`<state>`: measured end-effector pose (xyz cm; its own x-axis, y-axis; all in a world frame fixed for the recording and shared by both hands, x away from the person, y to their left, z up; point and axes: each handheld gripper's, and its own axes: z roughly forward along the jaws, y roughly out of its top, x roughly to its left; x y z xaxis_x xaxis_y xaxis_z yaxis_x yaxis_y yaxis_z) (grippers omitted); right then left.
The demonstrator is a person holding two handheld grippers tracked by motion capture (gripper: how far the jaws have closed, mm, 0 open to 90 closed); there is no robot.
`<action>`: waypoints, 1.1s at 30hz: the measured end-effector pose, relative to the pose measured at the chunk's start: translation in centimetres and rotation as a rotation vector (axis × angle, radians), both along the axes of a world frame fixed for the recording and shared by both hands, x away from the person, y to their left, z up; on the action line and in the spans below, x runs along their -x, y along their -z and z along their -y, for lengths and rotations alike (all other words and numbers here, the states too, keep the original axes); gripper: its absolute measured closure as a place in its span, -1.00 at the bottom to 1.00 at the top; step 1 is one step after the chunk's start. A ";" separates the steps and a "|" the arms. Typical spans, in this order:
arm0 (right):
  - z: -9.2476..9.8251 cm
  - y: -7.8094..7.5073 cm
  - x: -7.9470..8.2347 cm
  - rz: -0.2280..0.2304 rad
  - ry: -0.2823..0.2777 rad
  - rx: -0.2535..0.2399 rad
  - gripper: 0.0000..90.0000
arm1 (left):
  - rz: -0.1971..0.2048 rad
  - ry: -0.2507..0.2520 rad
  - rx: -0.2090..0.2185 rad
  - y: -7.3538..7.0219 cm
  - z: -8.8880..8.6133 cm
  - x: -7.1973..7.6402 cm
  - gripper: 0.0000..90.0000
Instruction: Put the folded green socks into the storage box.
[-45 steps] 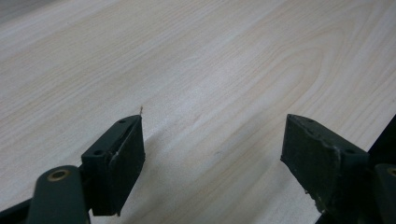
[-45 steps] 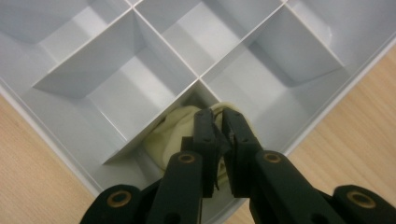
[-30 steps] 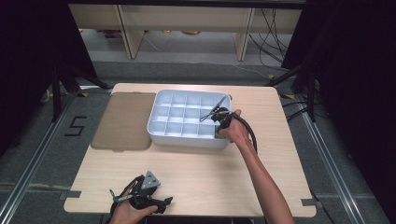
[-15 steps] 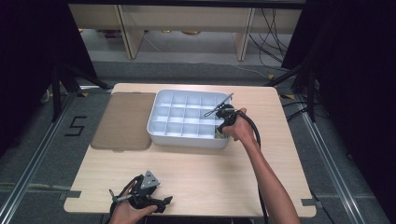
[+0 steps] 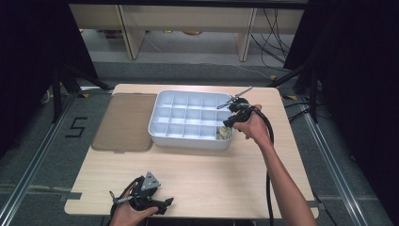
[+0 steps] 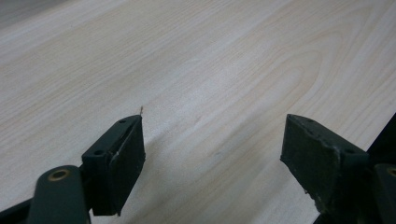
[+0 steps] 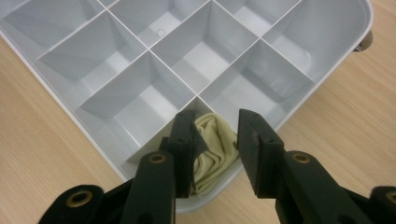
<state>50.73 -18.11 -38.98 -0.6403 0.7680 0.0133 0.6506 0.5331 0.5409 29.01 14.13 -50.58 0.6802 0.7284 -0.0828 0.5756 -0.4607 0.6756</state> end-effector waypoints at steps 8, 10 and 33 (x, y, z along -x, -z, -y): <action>1.0 -0.5 0.9 0.024 0.010 -0.019 0.33 | 0.001 -0.003 -0.001 0.0 -0.1 -0.1 -0.54; 1.2 -0.6 1.2 0.020 0.003 -0.034 0.27 | -0.003 0.001 0.005 0.0 0.0 -0.1 -0.54; 3.8 -0.5 5.0 0.017 0.016 -0.127 -0.26 | -0.008 0.010 0.005 0.1 0.0 -0.1 -0.54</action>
<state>45.76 -21.89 -38.44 -0.6287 0.7712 0.1004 0.6489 0.4490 0.6143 29.12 14.09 -50.69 0.6869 0.7210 -0.0916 0.5762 -0.4633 0.6733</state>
